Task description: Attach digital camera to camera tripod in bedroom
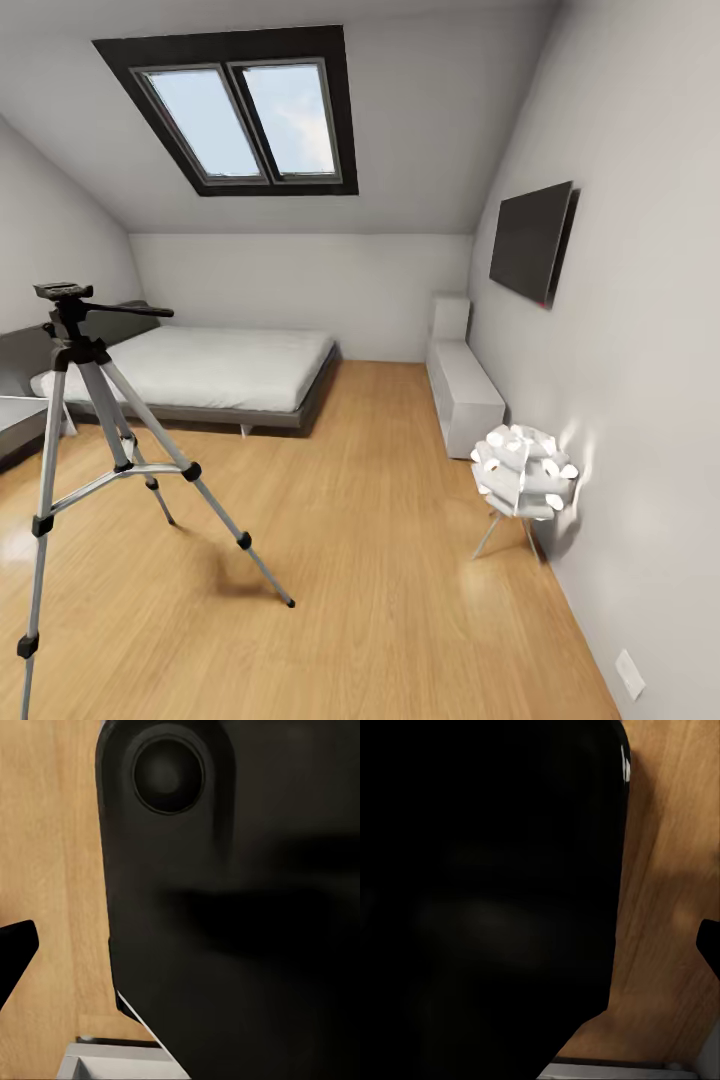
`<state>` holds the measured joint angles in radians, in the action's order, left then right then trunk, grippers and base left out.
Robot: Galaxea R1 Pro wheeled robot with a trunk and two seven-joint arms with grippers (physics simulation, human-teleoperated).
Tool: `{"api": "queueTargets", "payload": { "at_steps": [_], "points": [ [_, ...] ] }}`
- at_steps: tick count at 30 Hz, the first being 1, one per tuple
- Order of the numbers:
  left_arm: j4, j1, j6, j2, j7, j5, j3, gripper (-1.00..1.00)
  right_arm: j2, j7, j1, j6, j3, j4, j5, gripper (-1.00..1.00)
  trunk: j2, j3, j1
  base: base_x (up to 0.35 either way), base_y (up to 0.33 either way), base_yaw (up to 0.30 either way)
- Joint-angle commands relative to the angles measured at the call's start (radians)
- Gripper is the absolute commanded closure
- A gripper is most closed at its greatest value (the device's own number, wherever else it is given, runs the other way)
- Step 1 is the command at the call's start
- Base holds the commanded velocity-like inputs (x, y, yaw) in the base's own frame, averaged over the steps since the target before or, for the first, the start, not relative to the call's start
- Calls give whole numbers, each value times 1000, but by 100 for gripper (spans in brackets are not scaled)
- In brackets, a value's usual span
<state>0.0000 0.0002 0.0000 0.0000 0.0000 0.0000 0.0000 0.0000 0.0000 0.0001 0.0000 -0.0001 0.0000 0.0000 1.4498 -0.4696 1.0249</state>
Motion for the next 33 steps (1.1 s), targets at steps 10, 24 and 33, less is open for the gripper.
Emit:
{"api": "queueTargets", "payload": {
  "at_steps": [10, 24, 33],
  "points": [
    [1, -2, -2, 5, -4, 5, 2, -100, -3, 0, 4, 1, 12, 0, -1, -100, 0, 0, 0, 0, 0, 0],
    [1, -2, -2, 5, -4, 5, 2, -100, -3, 0, 4, 1, 12, 0, -1, -100, 0, 0, 0, 0, 0, 0],
    [1, -2, -2, 5, -4, 5, 2, -100, -3, 0, 4, 1, 12, 0, -1, -100, 0, 0, 0, 0, 0, 0]
  ]
}}
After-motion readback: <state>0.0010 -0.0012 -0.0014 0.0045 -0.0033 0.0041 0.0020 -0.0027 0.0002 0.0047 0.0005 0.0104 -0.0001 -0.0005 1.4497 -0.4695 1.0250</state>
